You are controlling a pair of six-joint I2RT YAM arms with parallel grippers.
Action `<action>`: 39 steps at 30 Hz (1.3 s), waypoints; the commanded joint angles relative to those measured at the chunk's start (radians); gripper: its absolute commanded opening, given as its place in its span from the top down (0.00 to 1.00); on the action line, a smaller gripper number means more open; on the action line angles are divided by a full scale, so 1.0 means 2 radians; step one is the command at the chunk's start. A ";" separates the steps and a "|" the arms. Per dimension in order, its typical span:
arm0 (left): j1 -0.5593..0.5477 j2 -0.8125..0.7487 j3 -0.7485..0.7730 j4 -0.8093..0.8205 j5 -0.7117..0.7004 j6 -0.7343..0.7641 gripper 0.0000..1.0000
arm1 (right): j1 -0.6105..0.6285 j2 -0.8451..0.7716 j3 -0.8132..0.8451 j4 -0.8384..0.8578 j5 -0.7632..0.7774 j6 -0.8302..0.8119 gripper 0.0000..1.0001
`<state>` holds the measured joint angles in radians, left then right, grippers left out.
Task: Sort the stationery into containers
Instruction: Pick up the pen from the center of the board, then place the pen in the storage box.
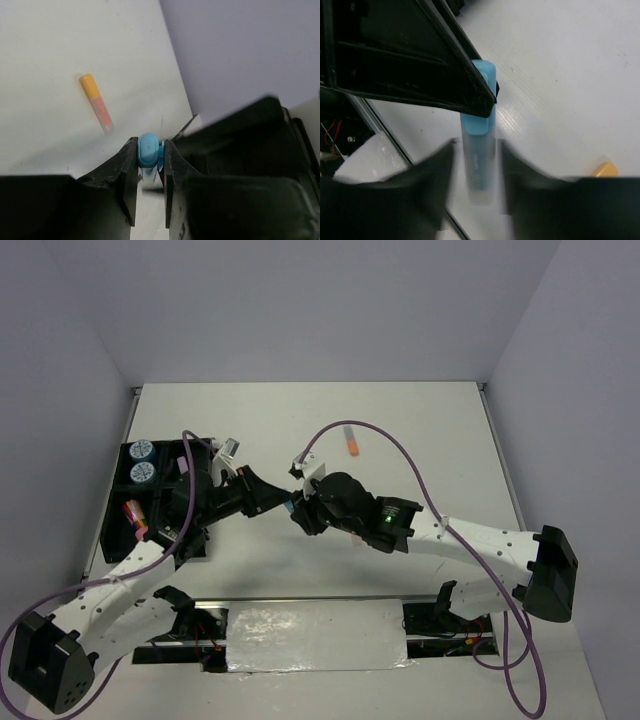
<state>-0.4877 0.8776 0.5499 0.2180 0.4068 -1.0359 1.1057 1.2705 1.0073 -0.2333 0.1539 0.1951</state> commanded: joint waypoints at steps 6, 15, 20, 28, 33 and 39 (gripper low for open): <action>0.037 0.031 0.161 -0.264 -0.253 0.161 1.00 | -0.025 -0.080 -0.026 0.040 0.037 0.033 0.04; 0.242 0.201 0.322 -0.355 -0.326 0.258 1.00 | -0.057 -0.219 -0.100 0.001 0.057 0.026 0.01; 0.273 0.300 0.419 -0.379 -0.413 0.266 1.00 | -0.067 -0.255 -0.127 -0.016 0.053 0.012 0.01; 0.278 0.406 0.454 -0.352 -0.383 0.268 1.00 | -0.070 -0.286 -0.164 -0.008 0.034 0.010 0.01; 0.278 0.420 0.435 -0.335 -0.369 0.259 0.86 | -0.072 -0.276 -0.159 -0.008 0.030 0.008 0.01; 0.278 0.438 0.415 -0.331 -0.354 0.250 0.62 | -0.072 -0.259 -0.165 0.002 0.033 0.021 0.01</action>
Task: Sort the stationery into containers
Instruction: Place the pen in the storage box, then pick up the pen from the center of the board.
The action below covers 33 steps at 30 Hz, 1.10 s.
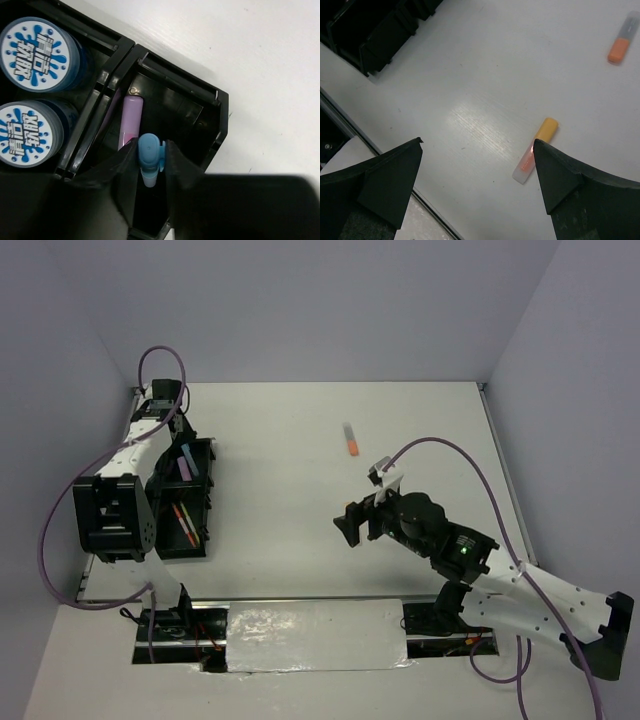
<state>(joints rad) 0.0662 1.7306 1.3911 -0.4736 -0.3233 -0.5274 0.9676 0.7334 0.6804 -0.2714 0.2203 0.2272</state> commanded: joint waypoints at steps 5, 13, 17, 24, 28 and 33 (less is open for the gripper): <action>0.001 -0.008 -0.027 0.011 0.012 -0.016 0.01 | -0.007 0.069 0.023 -0.005 0.024 0.037 0.01; -0.001 -0.096 -0.008 -0.027 0.006 -0.003 0.01 | -0.059 0.171 0.065 -0.087 0.049 0.116 0.01; -0.002 -0.208 -0.010 -0.047 0.010 0.032 0.01 | -0.069 0.208 0.075 -0.119 0.076 0.139 0.01; -0.002 -0.375 -0.149 0.007 0.129 0.065 0.01 | -0.069 0.308 0.092 -0.132 0.076 0.159 0.04; -0.002 -0.437 -0.227 0.017 0.168 0.081 0.01 | -0.069 0.350 0.085 -0.094 0.033 0.146 0.15; -0.002 -0.463 -0.263 0.017 0.190 0.086 0.01 | -0.069 0.406 0.092 -0.075 0.024 0.143 0.34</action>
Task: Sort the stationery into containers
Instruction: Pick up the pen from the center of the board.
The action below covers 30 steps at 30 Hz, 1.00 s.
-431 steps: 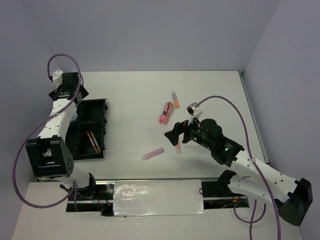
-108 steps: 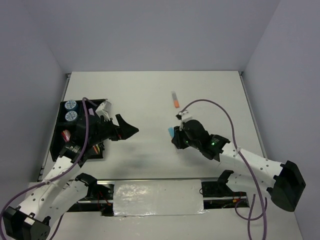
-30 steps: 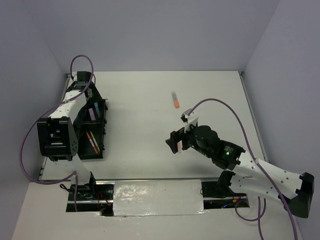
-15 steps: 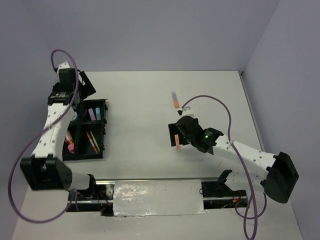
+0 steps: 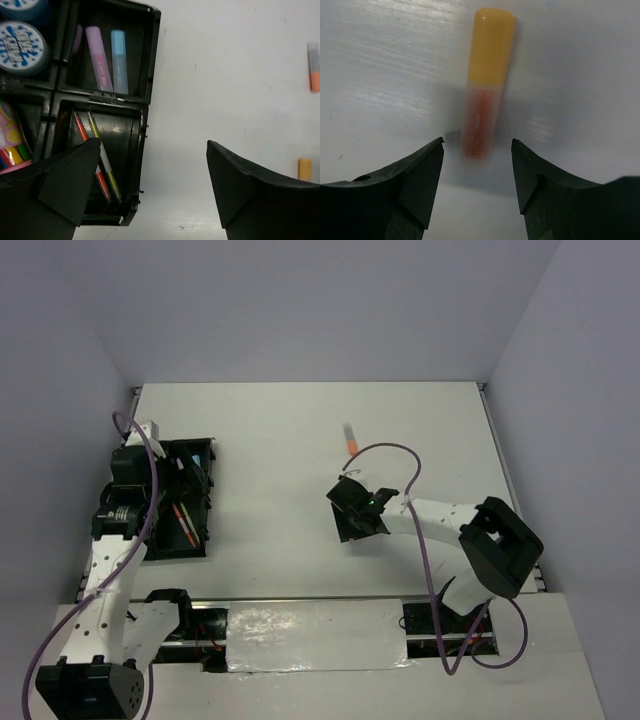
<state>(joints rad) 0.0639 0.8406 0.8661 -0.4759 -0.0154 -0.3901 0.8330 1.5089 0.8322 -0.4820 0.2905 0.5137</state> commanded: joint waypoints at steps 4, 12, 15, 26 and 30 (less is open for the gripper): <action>-0.001 -0.022 -0.009 0.017 0.058 0.016 0.01 | -0.002 0.059 0.030 0.024 -0.006 0.005 0.47; -0.002 -0.023 -0.046 0.056 0.189 -0.049 0.01 | 0.021 0.022 0.000 0.070 -0.031 -0.004 1.00; -0.012 -0.035 -0.130 0.162 0.302 -0.155 0.01 | 0.051 -0.052 -0.007 0.095 -0.027 0.005 1.00; -0.244 -0.008 -0.148 0.368 0.150 -0.309 0.03 | 0.087 -0.160 0.028 0.109 -0.062 0.042 1.00; -0.284 0.038 -0.129 0.381 0.134 -0.304 0.07 | 0.109 -0.156 0.054 0.097 -0.061 0.035 1.00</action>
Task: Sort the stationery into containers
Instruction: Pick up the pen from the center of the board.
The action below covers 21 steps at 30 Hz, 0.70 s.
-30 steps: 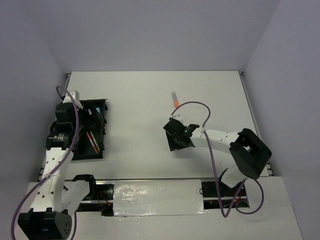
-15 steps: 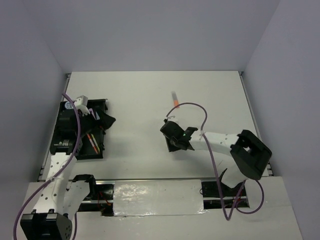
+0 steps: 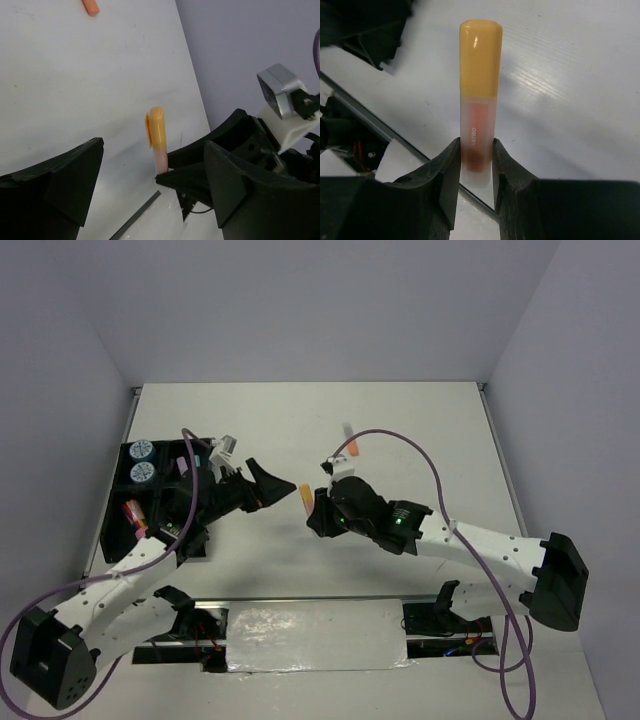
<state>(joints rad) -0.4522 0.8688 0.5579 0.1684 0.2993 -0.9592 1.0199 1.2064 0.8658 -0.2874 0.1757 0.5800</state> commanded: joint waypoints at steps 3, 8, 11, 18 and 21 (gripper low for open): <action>-0.040 0.052 0.026 0.069 -0.028 -0.022 0.12 | 0.028 0.000 0.054 -0.004 0.005 -0.001 1.00; -0.057 0.073 0.019 0.098 -0.022 -0.031 0.25 | 0.037 0.016 0.070 0.002 0.003 -0.002 1.00; -0.063 0.079 0.027 0.099 -0.014 -0.027 0.49 | 0.038 0.030 0.082 0.001 0.009 -0.007 1.00; -0.062 0.081 0.089 -0.003 -0.056 0.069 1.00 | 0.035 0.032 0.080 -0.004 0.038 -0.010 0.32; -0.039 0.110 0.176 -0.133 -0.131 0.193 1.00 | 0.029 -0.002 0.055 -0.023 0.057 -0.009 0.26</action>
<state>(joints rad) -0.5705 1.0569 0.7609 0.0673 0.1780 -0.8318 1.0882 1.2816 0.9970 -0.3069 0.2249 0.5678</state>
